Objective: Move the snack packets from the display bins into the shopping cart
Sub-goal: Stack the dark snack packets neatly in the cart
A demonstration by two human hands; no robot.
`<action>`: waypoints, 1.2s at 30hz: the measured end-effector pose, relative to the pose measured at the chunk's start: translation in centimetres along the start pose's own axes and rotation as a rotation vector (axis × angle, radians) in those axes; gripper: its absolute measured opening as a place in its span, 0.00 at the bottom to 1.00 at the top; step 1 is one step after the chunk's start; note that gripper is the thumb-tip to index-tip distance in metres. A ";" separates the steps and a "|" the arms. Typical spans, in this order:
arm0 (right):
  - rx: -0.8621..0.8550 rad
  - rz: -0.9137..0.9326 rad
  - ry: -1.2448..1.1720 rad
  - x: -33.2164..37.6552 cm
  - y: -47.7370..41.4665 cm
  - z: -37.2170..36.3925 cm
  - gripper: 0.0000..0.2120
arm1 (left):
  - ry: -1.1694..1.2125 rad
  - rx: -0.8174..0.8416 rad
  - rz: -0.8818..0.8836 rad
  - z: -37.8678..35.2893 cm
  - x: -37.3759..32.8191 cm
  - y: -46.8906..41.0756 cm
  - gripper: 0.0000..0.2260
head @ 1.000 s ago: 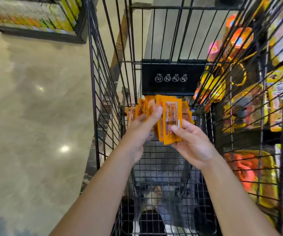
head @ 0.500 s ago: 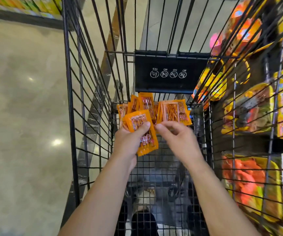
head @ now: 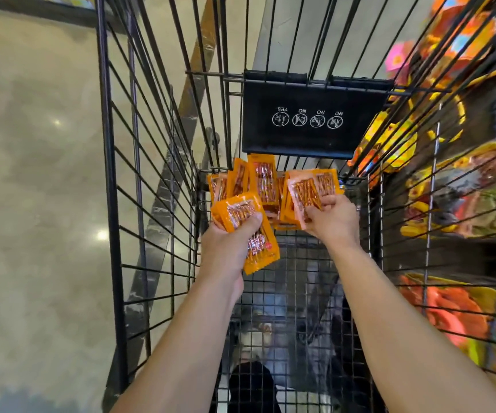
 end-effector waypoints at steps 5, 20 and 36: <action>-0.021 0.074 0.172 -0.4 0.1 0.4 0.17 | 0.018 -0.008 0.030 -0.2 0.9 -0.4 0.13; 0.600 -0.148 -0.716 0.4 5.8 2.6 0.17 | 0.063 -0.010 0.088 -1.1 1.3 -0.2 0.17; -0.108 0.064 -0.114 -0.5 0.5 3.1 0.20 | 0.077 0.016 0.095 -0.9 2.1 -0.9 0.13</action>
Point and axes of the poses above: each hand's wrist, its own y-axis away from the middle knuckle, its own z-axis out of the back of the hand, x = y × z, the point moved 5 cm from there along -y, towards the middle knuckle, and after that the axes turned 11 degrees about -x, right-handed, at the moved point
